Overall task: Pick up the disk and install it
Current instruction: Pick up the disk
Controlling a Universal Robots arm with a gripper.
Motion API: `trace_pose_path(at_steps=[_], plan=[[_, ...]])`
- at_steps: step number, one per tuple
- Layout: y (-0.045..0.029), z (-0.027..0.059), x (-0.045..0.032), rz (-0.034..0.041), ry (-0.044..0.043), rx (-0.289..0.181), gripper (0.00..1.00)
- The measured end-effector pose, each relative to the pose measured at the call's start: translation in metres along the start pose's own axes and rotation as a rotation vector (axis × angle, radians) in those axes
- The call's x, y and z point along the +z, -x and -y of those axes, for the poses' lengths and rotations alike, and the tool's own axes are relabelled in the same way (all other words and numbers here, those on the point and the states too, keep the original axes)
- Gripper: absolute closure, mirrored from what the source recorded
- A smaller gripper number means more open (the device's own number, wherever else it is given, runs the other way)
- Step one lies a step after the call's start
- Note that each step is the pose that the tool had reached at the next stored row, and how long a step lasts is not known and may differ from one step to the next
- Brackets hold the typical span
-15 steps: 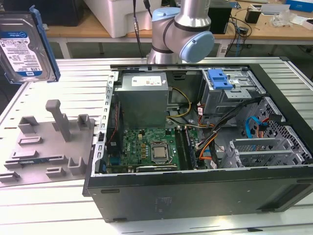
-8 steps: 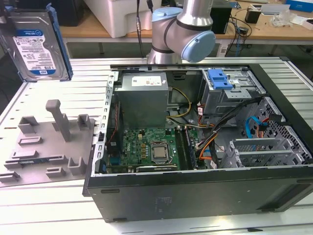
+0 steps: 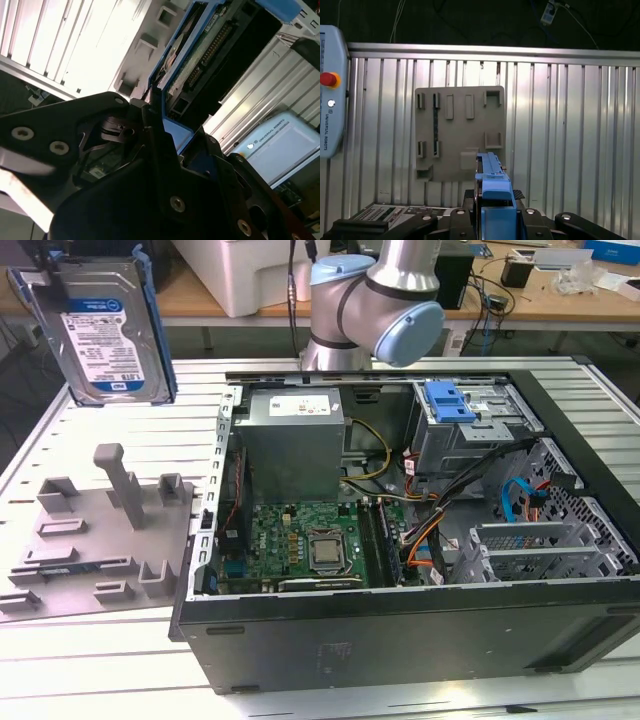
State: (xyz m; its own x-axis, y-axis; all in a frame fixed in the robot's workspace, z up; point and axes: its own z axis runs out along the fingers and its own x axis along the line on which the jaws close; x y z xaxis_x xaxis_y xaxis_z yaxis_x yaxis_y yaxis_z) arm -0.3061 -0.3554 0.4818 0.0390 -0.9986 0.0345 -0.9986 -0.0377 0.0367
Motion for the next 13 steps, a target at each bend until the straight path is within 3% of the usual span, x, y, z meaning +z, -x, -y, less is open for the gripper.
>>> trace_pose_path(at_steps=[13], plan=[[-0.0055,0.0412,-0.0024,0.0002,0.0039,0.0,0.63]])
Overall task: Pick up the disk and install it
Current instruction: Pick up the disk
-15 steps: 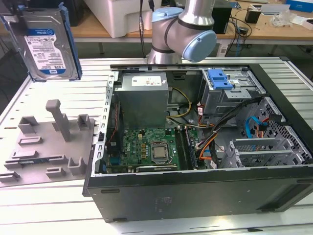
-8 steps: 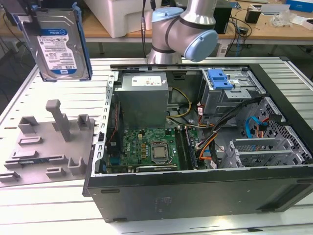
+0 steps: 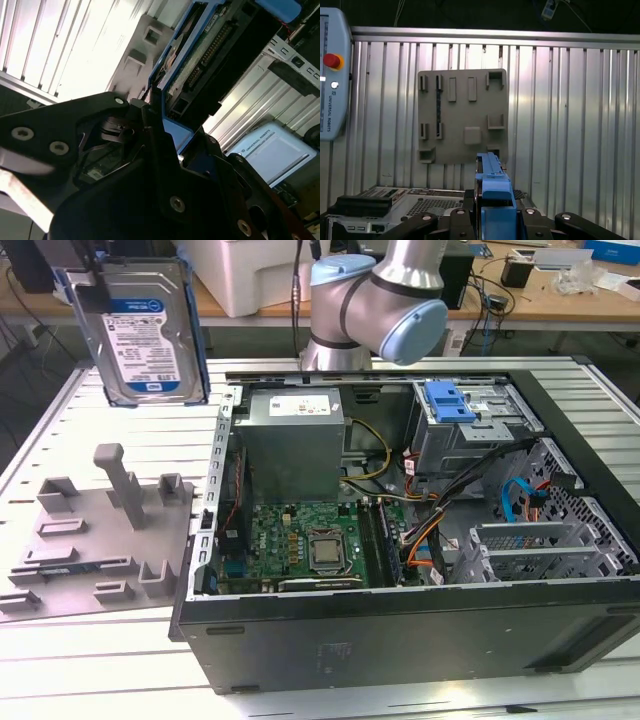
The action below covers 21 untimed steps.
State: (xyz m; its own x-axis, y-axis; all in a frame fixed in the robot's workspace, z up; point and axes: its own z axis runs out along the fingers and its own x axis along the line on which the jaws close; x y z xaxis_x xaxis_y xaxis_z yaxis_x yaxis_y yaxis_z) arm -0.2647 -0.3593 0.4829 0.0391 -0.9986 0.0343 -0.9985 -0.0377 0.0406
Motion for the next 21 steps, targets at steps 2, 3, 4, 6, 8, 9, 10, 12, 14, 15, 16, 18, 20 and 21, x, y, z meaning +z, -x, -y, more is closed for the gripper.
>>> trace_pose_path(at_steps=[2,3,4,6,8,9,10,12,14,15,16,18,20,21], plan=[[-0.0007,0.005,-0.0003,0.0,0.0004,0.0,0.63],[-0.001,0.0077,-0.0005,0.0,0.0006,0.0,0.63],[-0.0013,0.0101,-0.0007,0.0,0.0007,0.0,0.63],[-0.0019,0.0152,-0.001,0.0,0.001,0.0,0.63],[-0.003,0.0255,-0.0018,0.0001,0.0015,0.0,0.63],[-0.0034,0.0287,-0.0021,0.0,0.0018,0.0,0.63],[-0.0037,0.0315,-0.0022,0.0001,0.0019,0.0,0.63],[-0.0044,0.038,-0.0027,0.0001,0.0023,0.0,0.63],[-0.0056,0.0466,-0.0035,0.0001,0.0031,0.0,0.63],[-0.006,0.0495,-0.0037,0.0001,0.0033,0.0,0.63],[-0.0064,0.0523,-0.0039,0.0,0.0036,0.0,0.63],[-0.0073,0.058,-0.0044,0.0001,0.0041,0.0,0.63],[-0.0086,0.0658,-0.0049,0.0002,0.0049,0.0,0.63],[-0.0092,0.0688,-0.0052,0.0002,0.0053,0.0,0.63]])
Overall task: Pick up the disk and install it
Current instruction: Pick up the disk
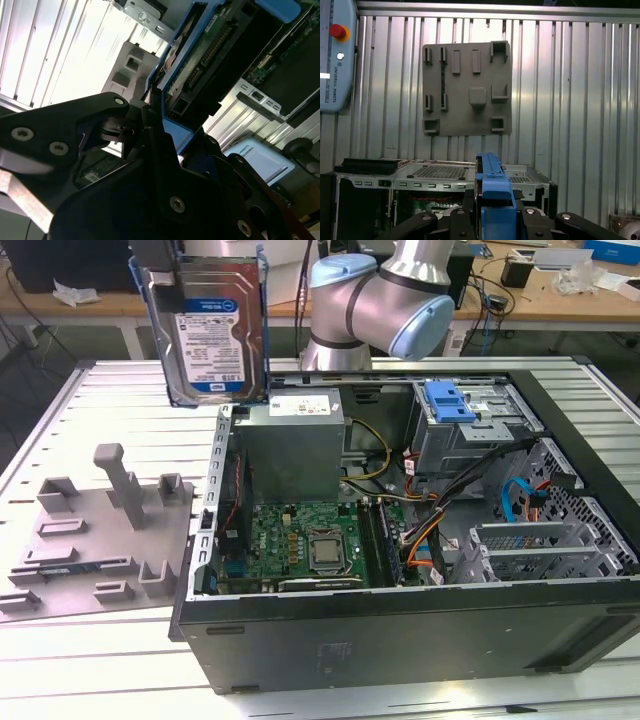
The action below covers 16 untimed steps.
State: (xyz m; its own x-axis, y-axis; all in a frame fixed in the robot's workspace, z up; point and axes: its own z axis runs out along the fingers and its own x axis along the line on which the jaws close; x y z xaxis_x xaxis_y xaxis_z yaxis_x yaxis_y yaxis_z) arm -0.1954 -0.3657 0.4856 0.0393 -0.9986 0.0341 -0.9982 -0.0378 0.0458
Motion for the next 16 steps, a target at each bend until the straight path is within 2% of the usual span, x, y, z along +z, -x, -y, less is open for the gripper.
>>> trace_pose_path(at_steps=[3,7,16], plan=[[-0.0036,0.0112,-0.0011,-0.0002,0.0018,0.0,0.63],[-0.0092,0.0221,-0.002,-0.0001,0.0029,0.0,0.63],[-0.0247,0.0406,-0.003,0.0,0.0054,0.0,0.63]])
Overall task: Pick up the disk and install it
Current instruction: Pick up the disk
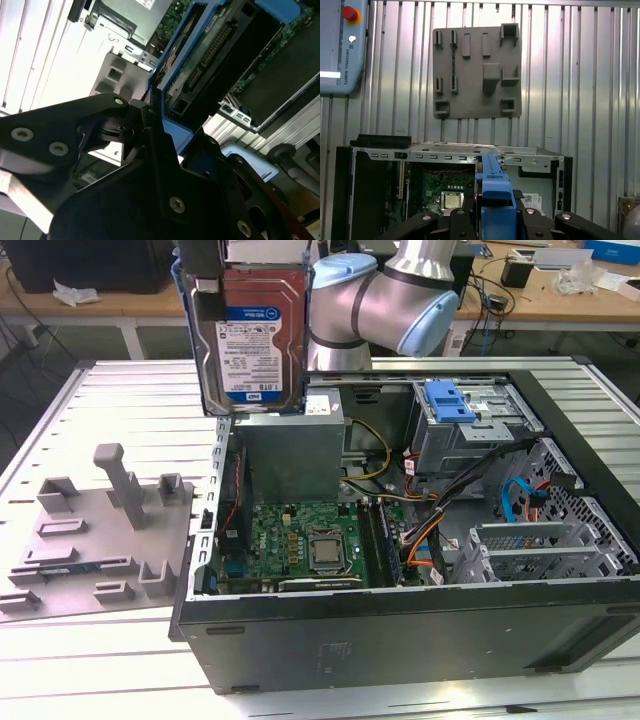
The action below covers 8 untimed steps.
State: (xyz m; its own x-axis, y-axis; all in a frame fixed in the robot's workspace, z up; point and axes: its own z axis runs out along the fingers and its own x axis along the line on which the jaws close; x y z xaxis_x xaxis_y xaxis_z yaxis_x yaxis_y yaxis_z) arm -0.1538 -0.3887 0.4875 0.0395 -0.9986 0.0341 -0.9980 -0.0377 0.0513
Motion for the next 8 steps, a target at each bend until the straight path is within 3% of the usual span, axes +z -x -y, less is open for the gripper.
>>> trace_pose_path(at_steps=[8], plan=[[-0.0166,0.0178,-0.0009,0.0,0.0018,0.0,0.63]])
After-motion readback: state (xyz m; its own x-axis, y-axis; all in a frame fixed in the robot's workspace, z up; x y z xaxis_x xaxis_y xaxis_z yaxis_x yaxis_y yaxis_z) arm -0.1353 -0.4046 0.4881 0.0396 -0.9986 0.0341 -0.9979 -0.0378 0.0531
